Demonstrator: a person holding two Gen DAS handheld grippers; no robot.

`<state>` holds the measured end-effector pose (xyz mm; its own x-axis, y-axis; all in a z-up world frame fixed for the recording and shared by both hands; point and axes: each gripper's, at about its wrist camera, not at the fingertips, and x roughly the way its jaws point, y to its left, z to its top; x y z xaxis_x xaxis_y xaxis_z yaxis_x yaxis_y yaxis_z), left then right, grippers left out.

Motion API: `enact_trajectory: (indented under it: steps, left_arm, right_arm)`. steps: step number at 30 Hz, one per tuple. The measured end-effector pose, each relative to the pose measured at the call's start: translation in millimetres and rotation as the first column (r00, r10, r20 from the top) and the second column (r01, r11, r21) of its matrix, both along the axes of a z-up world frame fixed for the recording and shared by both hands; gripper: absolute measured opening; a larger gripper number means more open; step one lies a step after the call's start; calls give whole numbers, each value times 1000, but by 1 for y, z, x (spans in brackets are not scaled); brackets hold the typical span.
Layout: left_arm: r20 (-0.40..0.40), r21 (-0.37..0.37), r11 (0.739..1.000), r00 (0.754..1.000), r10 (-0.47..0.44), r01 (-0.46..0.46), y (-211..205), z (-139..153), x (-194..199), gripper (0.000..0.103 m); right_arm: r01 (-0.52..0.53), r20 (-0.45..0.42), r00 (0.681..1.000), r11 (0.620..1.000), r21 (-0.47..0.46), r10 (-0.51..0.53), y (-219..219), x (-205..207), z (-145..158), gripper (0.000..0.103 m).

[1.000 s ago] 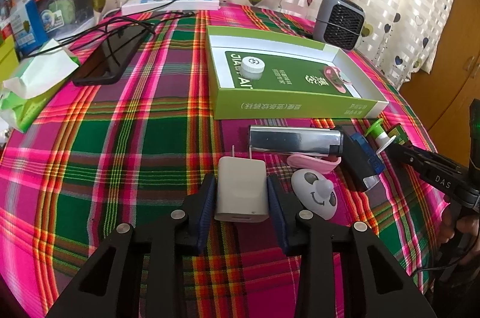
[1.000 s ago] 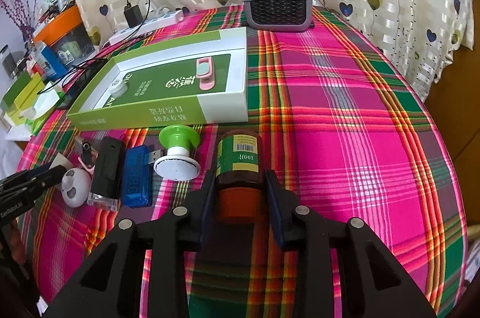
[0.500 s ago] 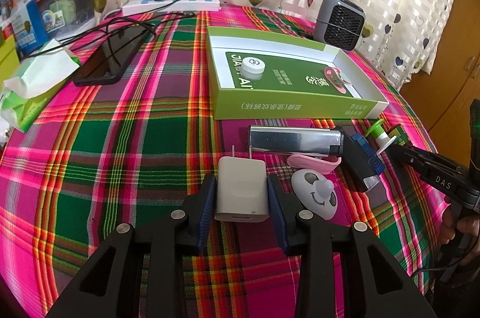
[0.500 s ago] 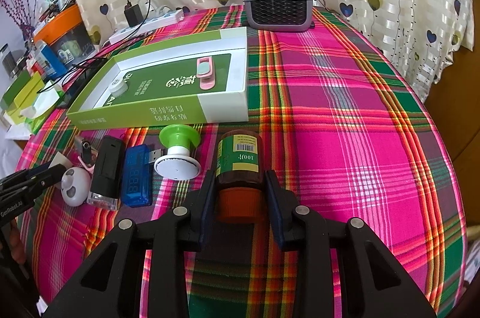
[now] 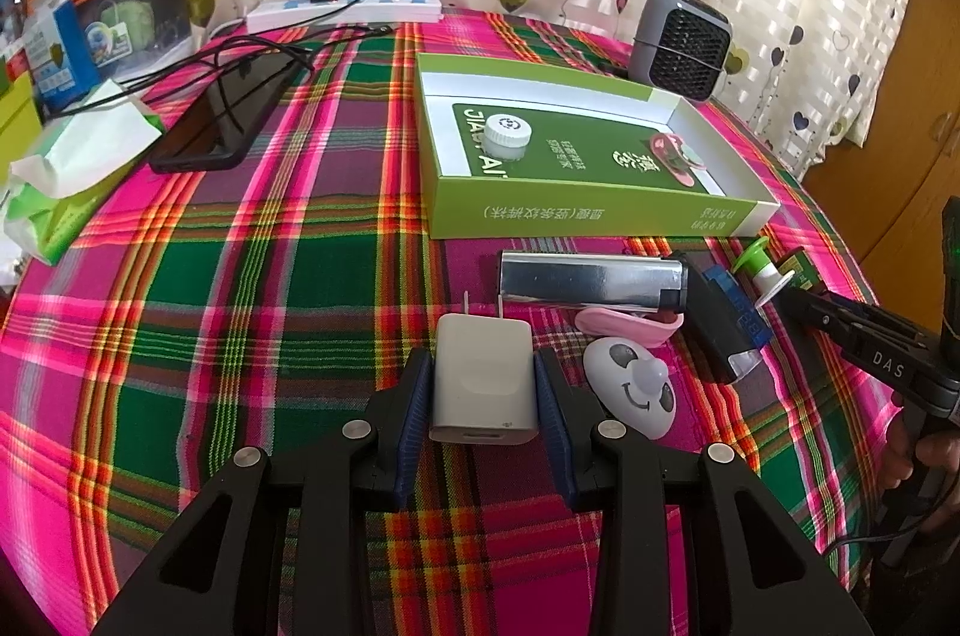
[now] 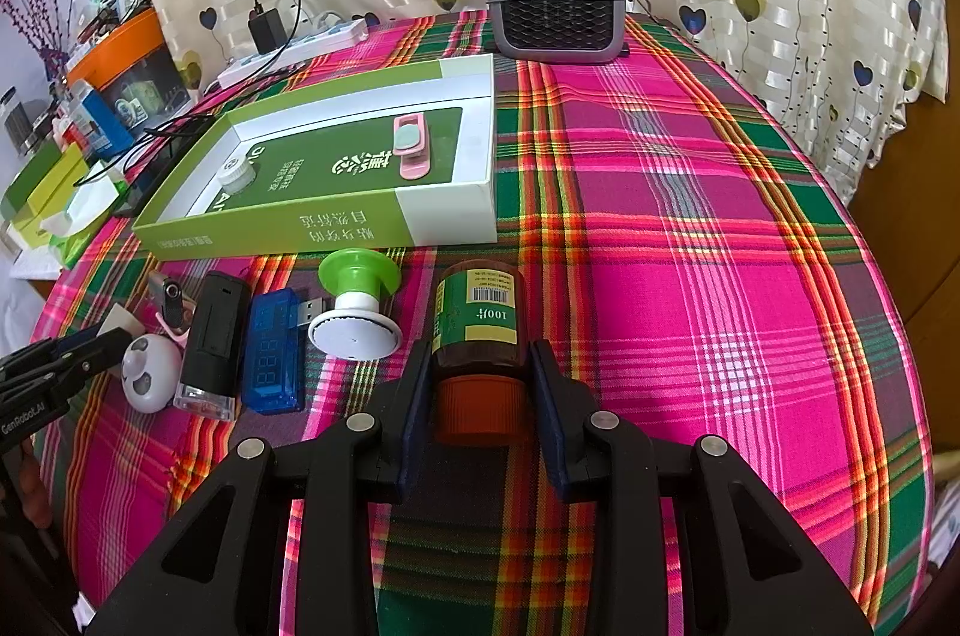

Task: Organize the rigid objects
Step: 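Carry the white adapter with the left tool while the right tool carries the brown jar into the green box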

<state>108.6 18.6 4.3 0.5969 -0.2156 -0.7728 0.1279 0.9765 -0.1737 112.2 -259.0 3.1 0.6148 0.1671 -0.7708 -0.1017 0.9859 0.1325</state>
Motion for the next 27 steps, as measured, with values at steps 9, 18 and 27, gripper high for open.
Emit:
enact_trajectory:
  steps: [9, 18, 27]
  left_arm:
    - [-6, -3, 1000, 1000, 9, -9, 4, 1, 0, 33]
    - [20, -1, 1000, 1000, -6, 6, 3, 12, -2, 33]
    - [62, 10, 1000, 998, -10, 9, 1, 32, 0, 33]
  right_arm:
    - [-5, 21, 1000, 1000, -4, 5, 2, -1, 4, 33]
    - [-1, 49, 999, 1000, 3, 0, 0, -1, 18, 33]
    - [-16, 80, 997, 1000, 6, 15, 4, 1, 33, 33]
